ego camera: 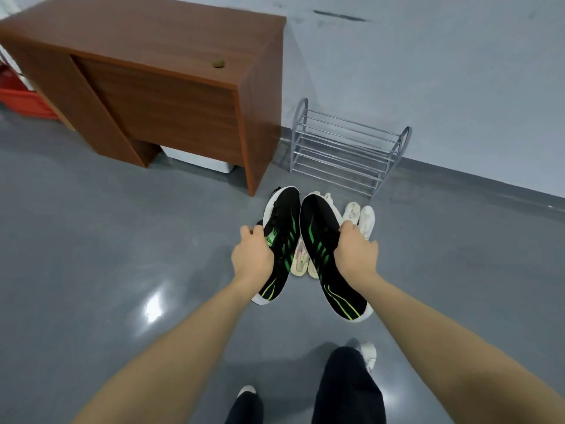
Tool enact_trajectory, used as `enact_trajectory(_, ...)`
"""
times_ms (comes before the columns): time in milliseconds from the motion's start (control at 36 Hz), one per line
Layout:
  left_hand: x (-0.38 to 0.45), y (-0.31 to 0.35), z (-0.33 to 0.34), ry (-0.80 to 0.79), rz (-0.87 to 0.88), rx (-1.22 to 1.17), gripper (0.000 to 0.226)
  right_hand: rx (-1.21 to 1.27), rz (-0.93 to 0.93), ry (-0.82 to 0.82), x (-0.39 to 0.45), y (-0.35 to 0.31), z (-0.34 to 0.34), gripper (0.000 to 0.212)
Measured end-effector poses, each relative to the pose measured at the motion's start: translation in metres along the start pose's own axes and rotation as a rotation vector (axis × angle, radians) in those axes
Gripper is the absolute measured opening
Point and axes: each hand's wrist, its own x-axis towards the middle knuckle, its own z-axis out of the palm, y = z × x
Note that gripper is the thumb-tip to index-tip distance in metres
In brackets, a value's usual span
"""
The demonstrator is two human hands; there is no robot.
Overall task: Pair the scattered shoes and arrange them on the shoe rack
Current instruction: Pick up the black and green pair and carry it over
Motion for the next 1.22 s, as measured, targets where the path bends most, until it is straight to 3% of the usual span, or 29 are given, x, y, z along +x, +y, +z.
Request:
enact_trajectory(306,0.055,0.137,0.079,0.022,-0.083,-0.065,0.025,0.007,-0.15,-0.053,0.117,0.125,-0.017,0.031)
enact_trajectory(528,0.09,0.191,0.127,-0.008,-0.13,-0.043,0.019,0.122,-0.034,-0.162,0.171,0.175,-0.004,0.029)
enact_trajectory(889,0.169,0.208,0.19,-0.092,-0.197,-0.111,0.014,0.254,0.164,-0.311,0.246,0.19,0.047,0.035)
enact_trajectory(1222,0.252,0.198,0.32,-0.198,-0.173,-0.059,0.026,0.334,0.389,-0.407,0.321,0.226,0.177,0.032)
